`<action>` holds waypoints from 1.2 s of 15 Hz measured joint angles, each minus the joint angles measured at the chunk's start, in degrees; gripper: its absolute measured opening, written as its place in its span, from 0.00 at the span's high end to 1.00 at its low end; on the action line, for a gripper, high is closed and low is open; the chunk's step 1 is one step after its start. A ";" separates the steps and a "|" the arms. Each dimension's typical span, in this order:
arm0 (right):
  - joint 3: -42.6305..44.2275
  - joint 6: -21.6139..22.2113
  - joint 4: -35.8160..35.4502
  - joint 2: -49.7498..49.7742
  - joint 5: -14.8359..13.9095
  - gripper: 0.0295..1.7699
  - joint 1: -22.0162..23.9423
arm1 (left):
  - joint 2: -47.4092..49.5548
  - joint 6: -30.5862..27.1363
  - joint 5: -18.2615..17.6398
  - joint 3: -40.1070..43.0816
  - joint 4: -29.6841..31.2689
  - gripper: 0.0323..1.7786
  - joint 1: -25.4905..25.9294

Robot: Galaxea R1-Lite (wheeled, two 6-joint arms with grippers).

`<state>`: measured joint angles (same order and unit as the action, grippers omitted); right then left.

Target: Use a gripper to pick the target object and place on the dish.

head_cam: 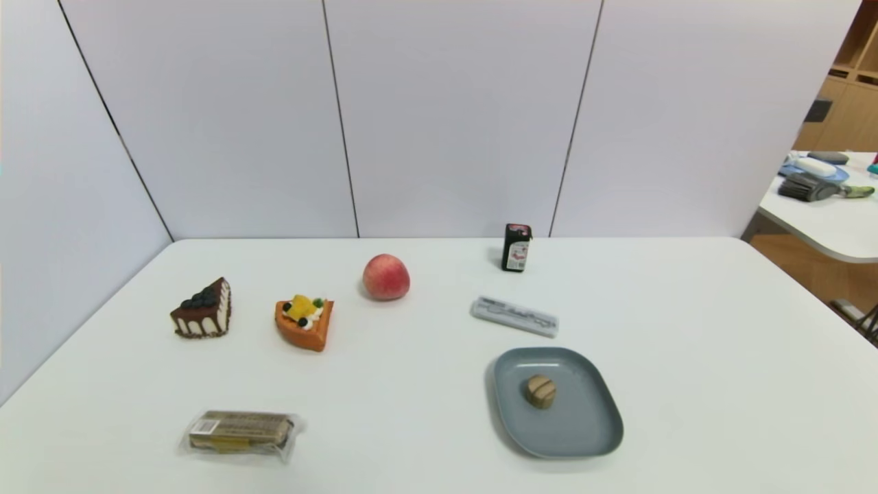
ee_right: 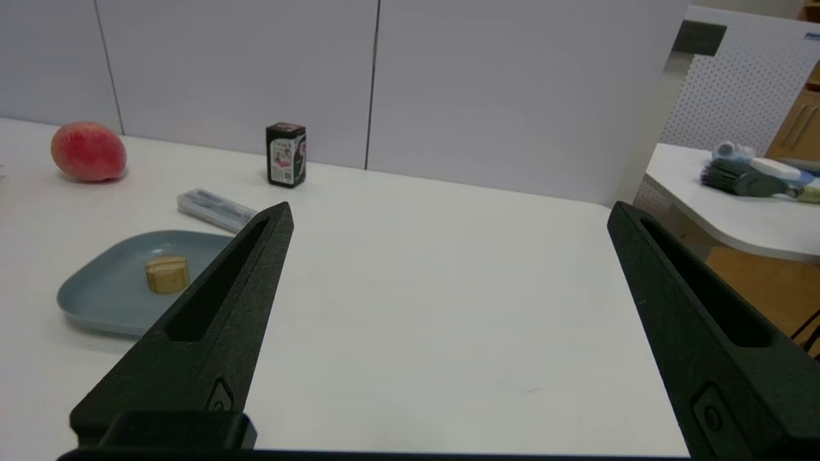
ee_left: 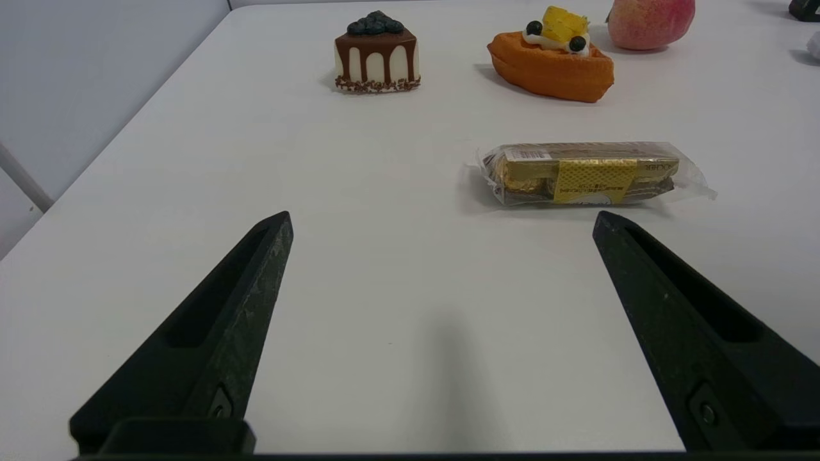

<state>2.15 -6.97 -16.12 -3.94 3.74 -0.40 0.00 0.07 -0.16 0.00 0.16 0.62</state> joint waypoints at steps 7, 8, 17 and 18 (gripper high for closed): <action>-2.12 2.18 16.02 3.94 -2.18 0.04 0.07 | 0.00 0.00 -0.02 0.00 0.00 0.05 0.00; -2.12 2.57 16.09 4.01 -2.26 0.04 0.07 | 0.00 0.02 -0.02 0.00 0.00 0.05 0.00; -2.15 3.15 16.23 4.04 -2.26 0.04 0.07 | 0.00 0.00 -0.02 0.00 0.00 0.05 0.00; -2.15 3.40 16.23 4.04 -2.29 0.04 0.07 | 0.00 -0.02 0.00 0.00 0.00 0.05 0.00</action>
<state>0.00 -3.57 0.11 0.10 1.45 -0.33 0.00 0.05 -0.16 0.00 0.16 0.62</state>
